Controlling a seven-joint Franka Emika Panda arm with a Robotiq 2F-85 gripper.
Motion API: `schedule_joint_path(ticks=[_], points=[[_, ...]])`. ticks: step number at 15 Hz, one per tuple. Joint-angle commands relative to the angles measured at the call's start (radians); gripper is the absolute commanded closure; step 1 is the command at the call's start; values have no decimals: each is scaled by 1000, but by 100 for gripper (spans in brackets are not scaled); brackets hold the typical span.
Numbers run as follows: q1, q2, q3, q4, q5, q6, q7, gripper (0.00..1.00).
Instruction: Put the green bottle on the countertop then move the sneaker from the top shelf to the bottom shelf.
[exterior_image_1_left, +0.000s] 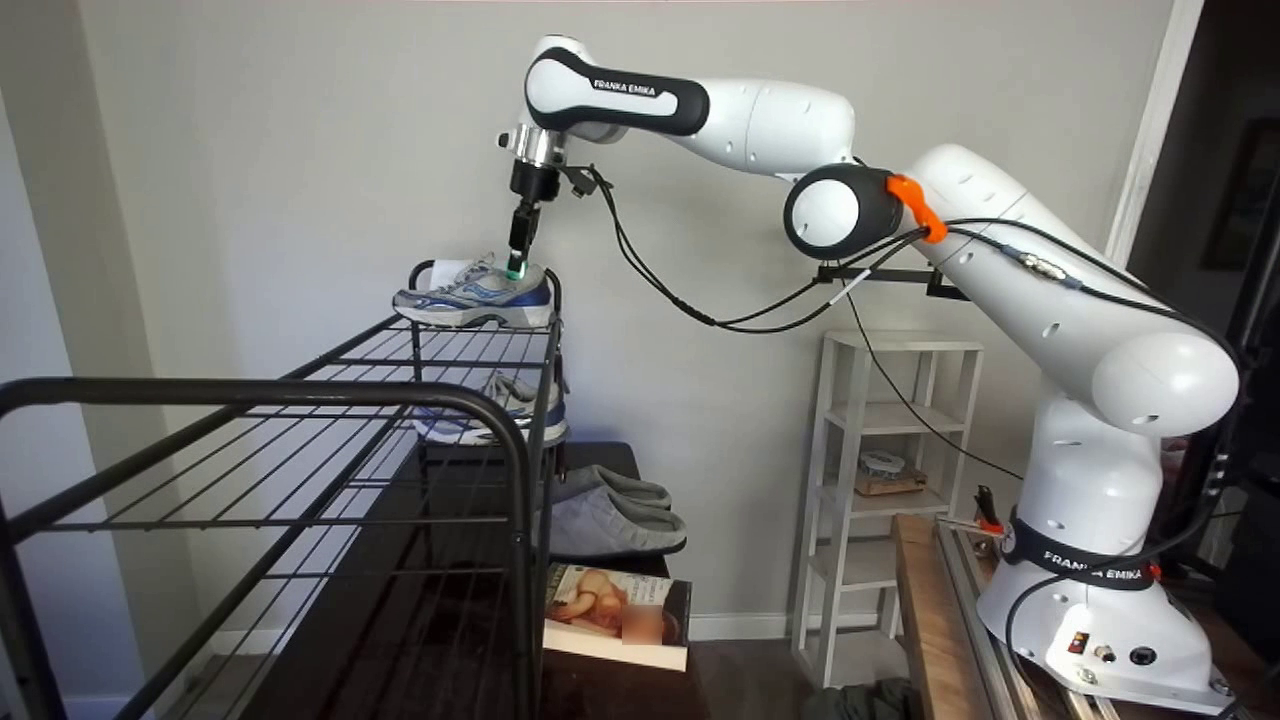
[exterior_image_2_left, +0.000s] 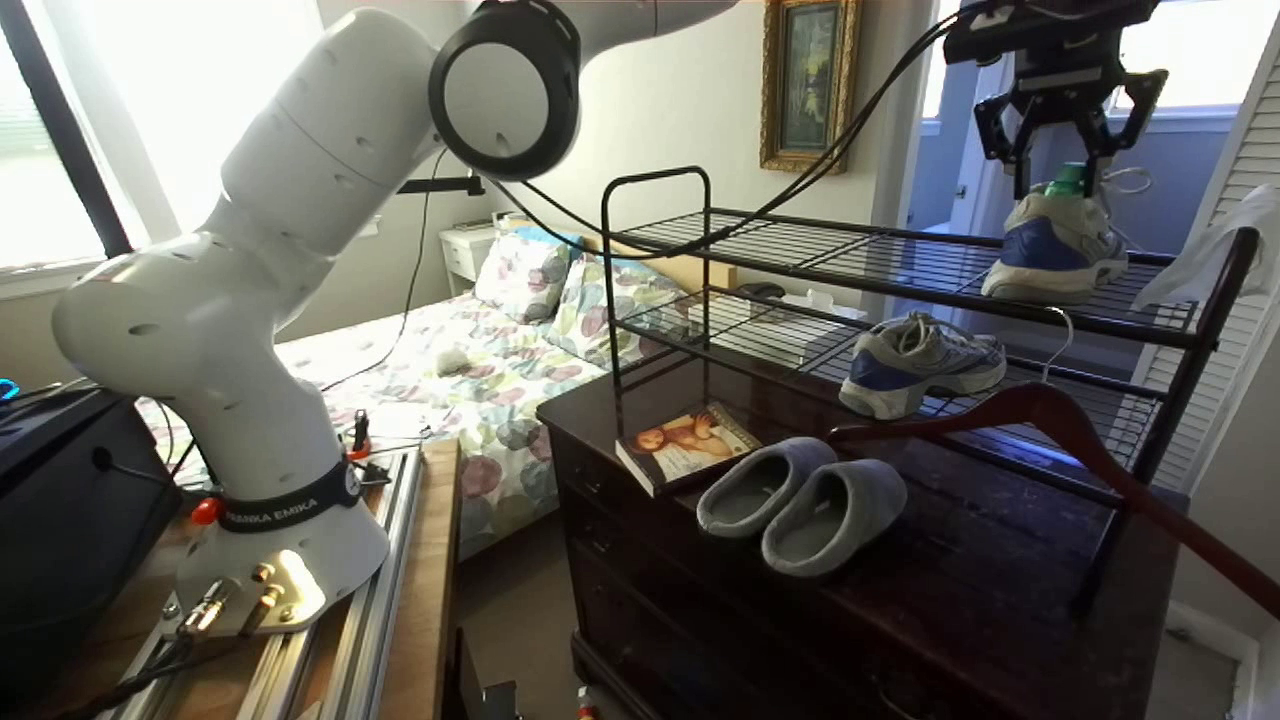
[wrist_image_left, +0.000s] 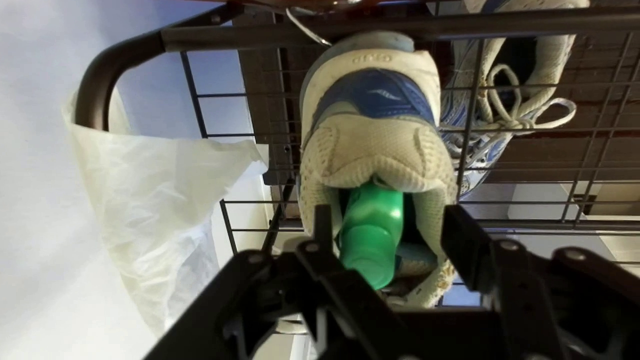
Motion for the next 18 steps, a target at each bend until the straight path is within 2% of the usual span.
schedule_joint_path(ticks=[1, 4, 5, 8, 13, 16, 18], points=[[-15, 9, 23, 6, 33, 37, 0, 72], [-18, 4, 26, 3, 33, 52, 2, 92], [-16, 0, 23, 0, 28, 52, 10, 94], [-6, -31, 14, -6, 16, 42, 31, 93], [33, -144, 37, -4, 27, 50, 53, 93], [52, -228, 20, -28, 3, 3, 116, 93], [55, -280, -1, -46, -18, -78, 156, 93]])
